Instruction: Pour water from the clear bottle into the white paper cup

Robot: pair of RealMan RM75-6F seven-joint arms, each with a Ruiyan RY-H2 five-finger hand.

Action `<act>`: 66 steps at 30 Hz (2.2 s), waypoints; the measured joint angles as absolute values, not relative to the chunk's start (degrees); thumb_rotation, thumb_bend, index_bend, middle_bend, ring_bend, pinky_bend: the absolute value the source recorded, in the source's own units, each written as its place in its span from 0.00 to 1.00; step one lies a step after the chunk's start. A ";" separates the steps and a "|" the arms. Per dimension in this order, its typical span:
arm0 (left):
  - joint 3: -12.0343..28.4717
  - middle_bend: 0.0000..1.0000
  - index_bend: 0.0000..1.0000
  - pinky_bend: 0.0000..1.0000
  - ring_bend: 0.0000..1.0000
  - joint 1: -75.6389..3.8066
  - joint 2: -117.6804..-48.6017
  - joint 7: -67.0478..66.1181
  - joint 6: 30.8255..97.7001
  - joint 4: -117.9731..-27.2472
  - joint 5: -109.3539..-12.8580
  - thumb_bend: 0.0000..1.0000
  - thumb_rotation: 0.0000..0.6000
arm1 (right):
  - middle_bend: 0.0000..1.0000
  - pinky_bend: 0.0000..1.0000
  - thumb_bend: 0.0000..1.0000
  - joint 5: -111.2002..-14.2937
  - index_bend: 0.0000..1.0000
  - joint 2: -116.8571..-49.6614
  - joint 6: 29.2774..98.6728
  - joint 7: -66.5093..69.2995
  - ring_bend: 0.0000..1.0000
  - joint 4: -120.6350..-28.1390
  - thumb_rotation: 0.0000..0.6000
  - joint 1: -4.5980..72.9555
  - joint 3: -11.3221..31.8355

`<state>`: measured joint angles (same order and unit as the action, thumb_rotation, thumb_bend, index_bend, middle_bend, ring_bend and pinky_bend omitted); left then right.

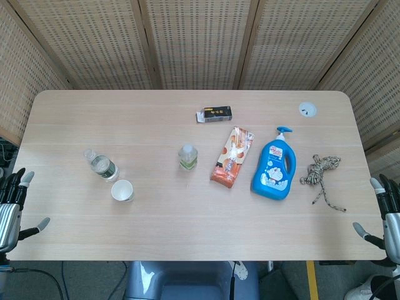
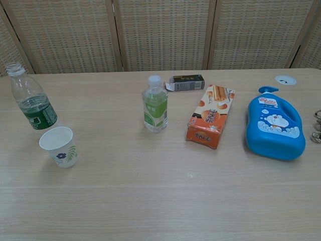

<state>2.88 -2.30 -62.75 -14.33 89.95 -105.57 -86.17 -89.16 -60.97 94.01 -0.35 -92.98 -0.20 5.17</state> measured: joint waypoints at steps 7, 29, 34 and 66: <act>3.22 0.00 0.00 0.00 0.00 -3.04 -62.57 -12.77 88.23 -104.92 -85.19 0.15 1.00 | 0.00 0.00 0.00 -88.91 0.00 -61.05 93.56 -0.42 0.00 -92.87 1.00 -0.07 5.17; 8.53 0.00 0.00 0.00 0.00 -18.45 -74.70 47.53 63.07 -71.65 -81.37 0.10 1.00 | 0.00 0.00 0.00 -87.91 0.00 -61.05 91.19 0.00 0.00 -92.86 1.00 0.93 5.29; 9.54 0.00 0.00 0.00 0.00 -22.46 -80.75 52.42 59.53 -63.56 -81.07 0.10 1.00 | 0.00 0.00 0.00 -87.58 0.00 -61.07 90.80 0.24 0.00 -92.76 1.00 1.17 5.43; 10.19 0.00 0.00 0.00 0.00 -32.27 -100.94 67.84 50.30 -37.13 -79.32 0.08 1.00 | 0.00 0.00 0.00 -85.88 0.00 -61.38 89.21 0.55 0.00 -92.17 1.00 2.03 5.93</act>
<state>10.19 -32.27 -100.94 67.84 50.30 -37.13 -79.32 -85.88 -61.38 89.21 0.55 -92.17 2.03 5.93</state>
